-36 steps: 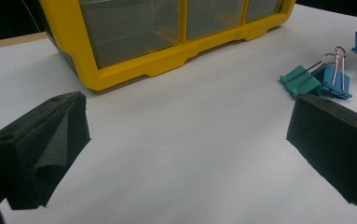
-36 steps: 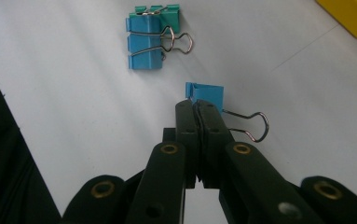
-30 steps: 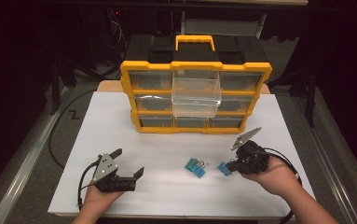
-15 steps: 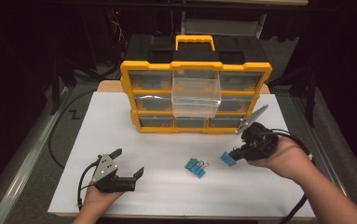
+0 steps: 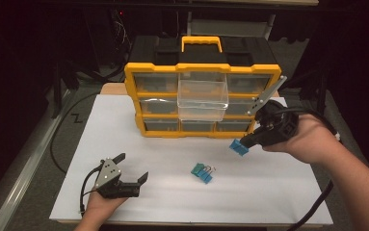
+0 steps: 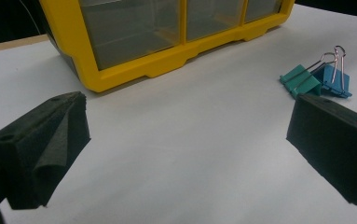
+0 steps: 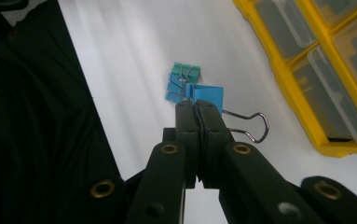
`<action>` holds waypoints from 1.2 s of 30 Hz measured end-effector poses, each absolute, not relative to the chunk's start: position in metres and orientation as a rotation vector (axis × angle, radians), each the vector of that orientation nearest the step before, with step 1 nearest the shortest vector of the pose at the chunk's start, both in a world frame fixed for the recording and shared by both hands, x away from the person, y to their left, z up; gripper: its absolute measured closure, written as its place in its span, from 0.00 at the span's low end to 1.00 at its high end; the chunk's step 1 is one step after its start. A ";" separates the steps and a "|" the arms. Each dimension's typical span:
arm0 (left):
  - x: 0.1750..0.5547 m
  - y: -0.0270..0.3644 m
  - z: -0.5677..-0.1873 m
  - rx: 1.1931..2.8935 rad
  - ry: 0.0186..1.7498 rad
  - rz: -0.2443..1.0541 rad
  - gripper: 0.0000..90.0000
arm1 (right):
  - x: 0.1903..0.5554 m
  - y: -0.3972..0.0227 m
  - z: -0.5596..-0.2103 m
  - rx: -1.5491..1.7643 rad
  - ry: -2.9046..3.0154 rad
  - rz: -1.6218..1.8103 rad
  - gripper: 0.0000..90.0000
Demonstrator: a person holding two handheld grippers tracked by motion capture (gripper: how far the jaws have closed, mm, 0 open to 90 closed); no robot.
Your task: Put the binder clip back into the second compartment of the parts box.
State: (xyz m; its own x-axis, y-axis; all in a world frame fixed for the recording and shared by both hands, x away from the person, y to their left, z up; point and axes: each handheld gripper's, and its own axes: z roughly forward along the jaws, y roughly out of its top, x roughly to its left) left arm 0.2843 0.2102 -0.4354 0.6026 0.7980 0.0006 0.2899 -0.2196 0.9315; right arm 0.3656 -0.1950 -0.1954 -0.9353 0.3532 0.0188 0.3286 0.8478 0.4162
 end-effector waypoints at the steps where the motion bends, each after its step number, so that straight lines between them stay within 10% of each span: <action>1: 0.284 0.210 -0.435 1.784 0.888 0.607 0.00 | 0.366 -0.193 -0.189 0.541 2.969 0.644 1.00; 36: 0.284 0.213 -0.434 1.768 0.880 0.593 0.00 | 0.395 -0.149 -0.067 0.437 2.883 0.621 1.00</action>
State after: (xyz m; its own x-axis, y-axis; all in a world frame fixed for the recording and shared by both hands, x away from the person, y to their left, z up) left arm 0.2837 0.2133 -0.4345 0.6100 0.7923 -0.0133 0.2853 -0.2039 0.9365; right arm 0.3946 -0.1491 -0.0669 -0.9445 0.3147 -0.0937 0.2483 0.8713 0.4234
